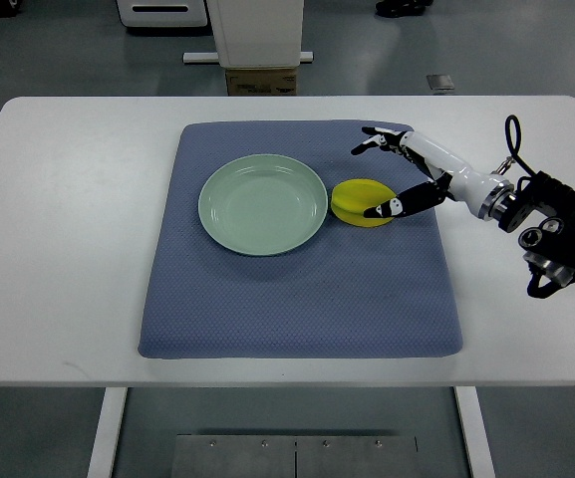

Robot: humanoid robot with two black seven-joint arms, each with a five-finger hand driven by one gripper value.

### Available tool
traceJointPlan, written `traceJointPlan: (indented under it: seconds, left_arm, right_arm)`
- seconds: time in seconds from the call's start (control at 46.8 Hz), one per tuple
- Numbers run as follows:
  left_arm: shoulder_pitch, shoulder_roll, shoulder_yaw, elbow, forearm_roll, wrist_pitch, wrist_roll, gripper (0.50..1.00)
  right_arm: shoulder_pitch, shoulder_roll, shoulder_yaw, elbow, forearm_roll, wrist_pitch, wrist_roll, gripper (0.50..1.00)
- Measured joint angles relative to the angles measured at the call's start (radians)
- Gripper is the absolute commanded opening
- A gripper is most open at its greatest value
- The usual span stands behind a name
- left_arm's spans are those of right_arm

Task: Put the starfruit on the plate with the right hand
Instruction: 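Reach the right hand over the yellow starfruit, then close the right hand fingers around the yellow starfruit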

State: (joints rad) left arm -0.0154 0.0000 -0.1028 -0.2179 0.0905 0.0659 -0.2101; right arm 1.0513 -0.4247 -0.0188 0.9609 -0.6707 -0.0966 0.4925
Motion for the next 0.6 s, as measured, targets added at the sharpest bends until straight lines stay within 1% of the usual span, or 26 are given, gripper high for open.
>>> traceJointPlan:
  seconds: [0.192,0.363,0.599]
  left_arm:
    - [0.000,0.000,0.000,0.000,0.000,0.000,0.000,1.000]
    - [0.000,0.000,0.000,0.000,0.000,0.000,0.000,1.000]
    - [0.000,0.000,0.000,0.000,0.000,0.000,0.000,1.000]
  right_arm:
    - [0.010,0.050,-0.035,-0.048,0.000,-0.006,-0.023,1.000]
    - [0.010,0.107,-0.039,-0.113,0.000,-0.006,-0.031,0.998]
    - [0.009,0.161,-0.047,-0.171,0.000,-0.006,-0.038,0.985]
